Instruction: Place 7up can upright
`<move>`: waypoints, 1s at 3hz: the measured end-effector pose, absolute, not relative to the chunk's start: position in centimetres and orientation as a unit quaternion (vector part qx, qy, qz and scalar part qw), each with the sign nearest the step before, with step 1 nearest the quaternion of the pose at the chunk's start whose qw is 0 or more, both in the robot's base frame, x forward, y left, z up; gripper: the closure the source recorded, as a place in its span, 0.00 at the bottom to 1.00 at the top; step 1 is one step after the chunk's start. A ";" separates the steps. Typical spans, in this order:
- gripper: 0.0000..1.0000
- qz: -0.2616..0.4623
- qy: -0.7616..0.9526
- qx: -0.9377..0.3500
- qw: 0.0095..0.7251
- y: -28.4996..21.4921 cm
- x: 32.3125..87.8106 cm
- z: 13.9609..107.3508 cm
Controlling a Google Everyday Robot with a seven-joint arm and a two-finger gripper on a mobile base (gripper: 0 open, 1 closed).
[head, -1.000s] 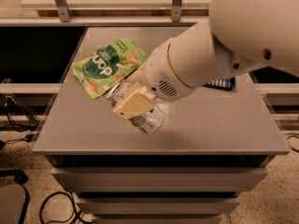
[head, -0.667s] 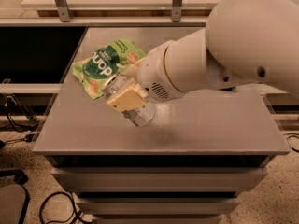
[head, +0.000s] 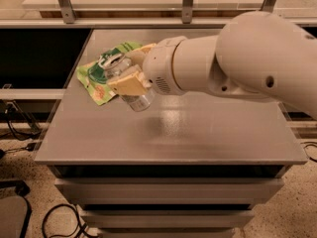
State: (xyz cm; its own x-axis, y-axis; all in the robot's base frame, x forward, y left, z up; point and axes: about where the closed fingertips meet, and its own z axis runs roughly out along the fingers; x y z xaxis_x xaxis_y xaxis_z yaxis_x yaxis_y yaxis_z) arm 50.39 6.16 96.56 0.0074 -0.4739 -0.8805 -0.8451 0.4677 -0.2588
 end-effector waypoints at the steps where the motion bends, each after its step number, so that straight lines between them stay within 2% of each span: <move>1: 1.00 0.201 0.660 -0.466 0.554 6.5 51.5 96.3; 3: 1.00 0.254 0.622 -0.441 0.595 7.0 52.5 94.4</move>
Offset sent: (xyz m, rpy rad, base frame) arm 0.0258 0.0052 -0.0308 0.2839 -0.0821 0.0516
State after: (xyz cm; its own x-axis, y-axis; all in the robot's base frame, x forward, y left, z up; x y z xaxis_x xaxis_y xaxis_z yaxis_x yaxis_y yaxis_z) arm 52.54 6.99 94.39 0.0980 -0.2458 -0.9643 -0.8514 0.4811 -0.2092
